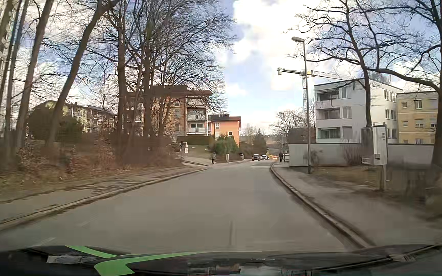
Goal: Follow the waypoints while adhering to traffic rules and regulations
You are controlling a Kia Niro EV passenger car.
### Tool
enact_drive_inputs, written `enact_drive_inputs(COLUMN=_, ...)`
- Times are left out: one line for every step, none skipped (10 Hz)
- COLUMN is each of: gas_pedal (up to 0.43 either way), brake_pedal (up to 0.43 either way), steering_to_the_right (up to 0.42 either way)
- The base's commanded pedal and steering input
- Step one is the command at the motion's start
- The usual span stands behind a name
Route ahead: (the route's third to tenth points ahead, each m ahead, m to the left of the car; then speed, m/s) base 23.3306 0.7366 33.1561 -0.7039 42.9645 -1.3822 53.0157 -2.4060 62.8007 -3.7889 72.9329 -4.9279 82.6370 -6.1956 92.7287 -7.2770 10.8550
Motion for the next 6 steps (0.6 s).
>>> enact_drive_inputs(gas_pedal=0.118, brake_pedal=0.0, steering_to_the_right=0.023)
enact_drive_inputs(gas_pedal=0.118, brake_pedal=0.0, steering_to_the_right=0.023)
enact_drive_inputs(gas_pedal=0.098, brake_pedal=0.0, steering_to_the_right=0.023)
enact_drive_inputs(gas_pedal=0.098, brake_pedal=0.0, steering_to_the_right=0.023)
enact_drive_inputs(gas_pedal=0.098, brake_pedal=0.0, steering_to_the_right=0.022)
enact_drive_inputs(gas_pedal=0.098, brake_pedal=0.0, steering_to_the_right=0.022)
